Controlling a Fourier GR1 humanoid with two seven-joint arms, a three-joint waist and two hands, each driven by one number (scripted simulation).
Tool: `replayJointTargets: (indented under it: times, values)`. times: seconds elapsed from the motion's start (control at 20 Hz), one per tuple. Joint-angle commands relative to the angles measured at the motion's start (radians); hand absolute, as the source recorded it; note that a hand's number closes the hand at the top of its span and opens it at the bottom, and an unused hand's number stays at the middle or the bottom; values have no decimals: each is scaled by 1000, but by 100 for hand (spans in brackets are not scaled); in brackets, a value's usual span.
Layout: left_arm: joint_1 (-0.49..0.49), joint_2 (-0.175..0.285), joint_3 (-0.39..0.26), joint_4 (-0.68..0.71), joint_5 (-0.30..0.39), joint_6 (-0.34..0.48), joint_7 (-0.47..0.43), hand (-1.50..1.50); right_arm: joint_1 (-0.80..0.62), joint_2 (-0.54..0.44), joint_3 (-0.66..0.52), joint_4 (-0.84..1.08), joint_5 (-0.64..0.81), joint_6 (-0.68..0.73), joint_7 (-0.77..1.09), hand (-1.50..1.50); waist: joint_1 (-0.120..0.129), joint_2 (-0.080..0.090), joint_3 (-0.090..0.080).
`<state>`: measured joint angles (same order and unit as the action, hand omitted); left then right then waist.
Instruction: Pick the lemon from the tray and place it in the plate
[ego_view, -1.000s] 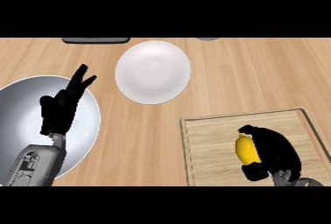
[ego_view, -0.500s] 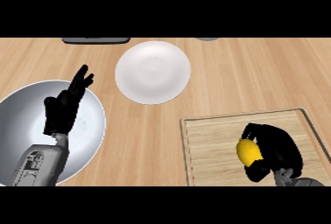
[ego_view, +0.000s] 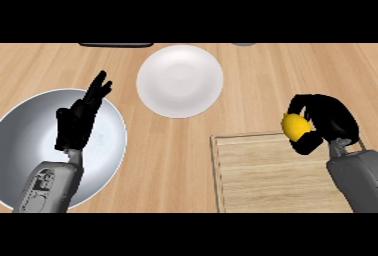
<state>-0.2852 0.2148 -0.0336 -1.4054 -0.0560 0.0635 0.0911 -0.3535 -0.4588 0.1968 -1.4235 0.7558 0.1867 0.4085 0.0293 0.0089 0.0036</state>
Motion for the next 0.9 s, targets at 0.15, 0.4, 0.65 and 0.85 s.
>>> replayJointTargets:
  times: [0.15,0.4,0.65,0.85]
  values:
    - [0,-6,7,41,-3,-5,-29,0,-200,-20,-126,139,-29,-213,-306,150,-3,2,-2]
    - [-2,10,34,3,20,-19,17,0,-285,59,-108,189,-48,-264,-436,150,-10,-5,-3]
    - [24,-18,4,-32,-12,1,47,0,-429,137,-106,248,-101,-181,-445,150,-13,-7,-4]
    - [37,5,28,-45,8,-32,27,0,-529,247,-86,372,-86,-176,-386,150,-7,-6,-4]
